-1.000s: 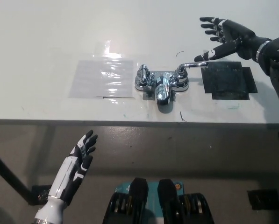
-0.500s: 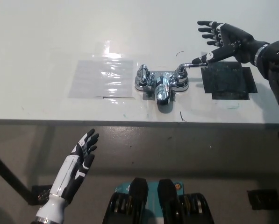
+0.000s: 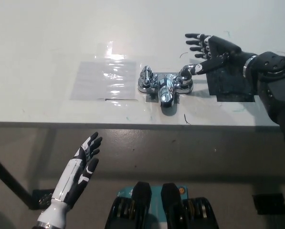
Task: The faucet is at the center of the desk and the robot turn off the faucet by turning the right faucet handle using the right hand
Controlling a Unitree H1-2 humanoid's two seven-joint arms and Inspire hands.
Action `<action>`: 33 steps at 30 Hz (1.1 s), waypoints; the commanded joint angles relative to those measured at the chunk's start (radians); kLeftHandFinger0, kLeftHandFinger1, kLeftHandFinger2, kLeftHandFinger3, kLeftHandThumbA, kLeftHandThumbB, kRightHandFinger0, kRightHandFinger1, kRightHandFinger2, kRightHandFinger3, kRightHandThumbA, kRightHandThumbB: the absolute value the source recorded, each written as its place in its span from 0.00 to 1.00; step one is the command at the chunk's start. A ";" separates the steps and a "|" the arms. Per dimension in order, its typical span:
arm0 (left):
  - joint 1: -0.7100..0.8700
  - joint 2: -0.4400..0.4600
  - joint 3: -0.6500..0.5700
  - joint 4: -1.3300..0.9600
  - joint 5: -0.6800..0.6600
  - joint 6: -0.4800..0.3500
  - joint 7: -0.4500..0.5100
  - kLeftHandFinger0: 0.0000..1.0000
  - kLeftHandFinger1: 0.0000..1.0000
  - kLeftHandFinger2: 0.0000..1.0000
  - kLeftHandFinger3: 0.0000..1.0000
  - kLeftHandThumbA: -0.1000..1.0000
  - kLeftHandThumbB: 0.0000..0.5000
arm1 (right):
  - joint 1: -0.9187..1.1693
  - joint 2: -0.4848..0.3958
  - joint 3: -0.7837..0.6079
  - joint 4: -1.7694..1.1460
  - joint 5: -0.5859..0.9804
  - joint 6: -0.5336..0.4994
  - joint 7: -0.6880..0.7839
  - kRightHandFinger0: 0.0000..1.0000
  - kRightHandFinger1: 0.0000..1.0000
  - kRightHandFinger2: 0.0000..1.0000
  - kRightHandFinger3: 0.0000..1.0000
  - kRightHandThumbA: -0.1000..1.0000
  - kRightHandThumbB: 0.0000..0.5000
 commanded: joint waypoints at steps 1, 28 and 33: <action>-0.015 0.014 -0.002 -0.027 0.003 -0.026 -0.015 1.00 1.00 1.00 1.00 0.92 0.40 | -0.041 -0.002 -0.005 0.005 0.000 -0.022 0.000 1.00 1.00 1.00 1.00 1.00 0.82; -0.020 0.021 0.002 -0.026 -0.003 -0.033 -0.017 1.00 1.00 1.00 1.00 0.92 0.41 | -0.021 0.040 0.012 -0.052 0.009 -0.009 0.159 1.00 1.00 1.00 1.00 1.00 0.85; -0.024 0.020 0.001 -0.023 -0.011 -0.027 -0.020 1.00 1.00 1.00 1.00 0.92 0.43 | 0.001 0.056 0.009 -0.114 0.033 0.029 0.244 1.00 1.00 1.00 1.00 1.00 0.80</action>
